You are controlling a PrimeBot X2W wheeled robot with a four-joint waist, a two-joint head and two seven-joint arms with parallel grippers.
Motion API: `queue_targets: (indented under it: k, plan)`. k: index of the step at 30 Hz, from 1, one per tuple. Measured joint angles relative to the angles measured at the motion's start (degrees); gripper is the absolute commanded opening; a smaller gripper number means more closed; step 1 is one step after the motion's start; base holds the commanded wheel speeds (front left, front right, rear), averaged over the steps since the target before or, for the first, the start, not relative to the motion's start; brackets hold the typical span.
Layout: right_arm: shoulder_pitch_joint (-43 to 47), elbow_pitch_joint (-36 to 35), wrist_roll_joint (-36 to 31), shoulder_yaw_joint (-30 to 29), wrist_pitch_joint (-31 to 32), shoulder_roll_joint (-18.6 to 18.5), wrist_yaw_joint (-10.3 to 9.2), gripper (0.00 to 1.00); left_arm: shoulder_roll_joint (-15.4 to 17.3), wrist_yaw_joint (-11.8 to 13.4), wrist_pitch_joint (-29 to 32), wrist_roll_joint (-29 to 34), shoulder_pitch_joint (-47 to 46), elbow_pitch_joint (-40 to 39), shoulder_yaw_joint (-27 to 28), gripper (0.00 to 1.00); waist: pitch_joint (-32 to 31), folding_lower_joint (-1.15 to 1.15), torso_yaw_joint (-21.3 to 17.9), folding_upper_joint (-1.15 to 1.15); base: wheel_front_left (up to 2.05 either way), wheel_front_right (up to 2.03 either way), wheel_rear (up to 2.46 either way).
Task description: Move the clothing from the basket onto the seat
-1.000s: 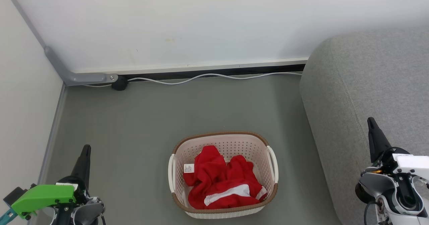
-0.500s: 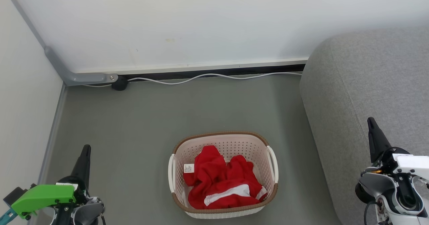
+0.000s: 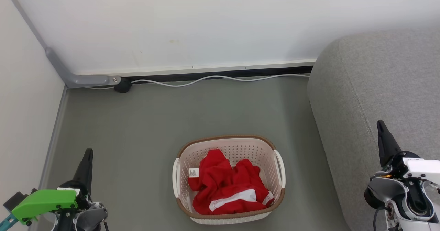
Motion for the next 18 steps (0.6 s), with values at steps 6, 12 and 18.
queue_targets:
  k: [6,12,18]
  plan:
    - [0.0,0.0,0.0,0.0,0.0,0.0,0.0,0.0,0.0,0.0,0.0,0.0,0.0,0.0,0.0,0.0,0.0,0.0,0.0,0.0,0.0,0.0,0.0]
    - [0.0,0.0,0.0,0.0,0.0,0.0,0.0,0.0,0.0,0.0,0.0,0.0,0.0,0.0,0.0,0.0,0.0,0.0,0.0,0.0,0.0,0.0,0.0]
    - [0.0,0.0,0.0,0.0,0.0,0.0,0.0,0.0,0.0,0.0,0.0,0.0,0.0,0.0,0.0,0.0,0.0,0.0,0.0,0.0,0.0,0.0,0.0]
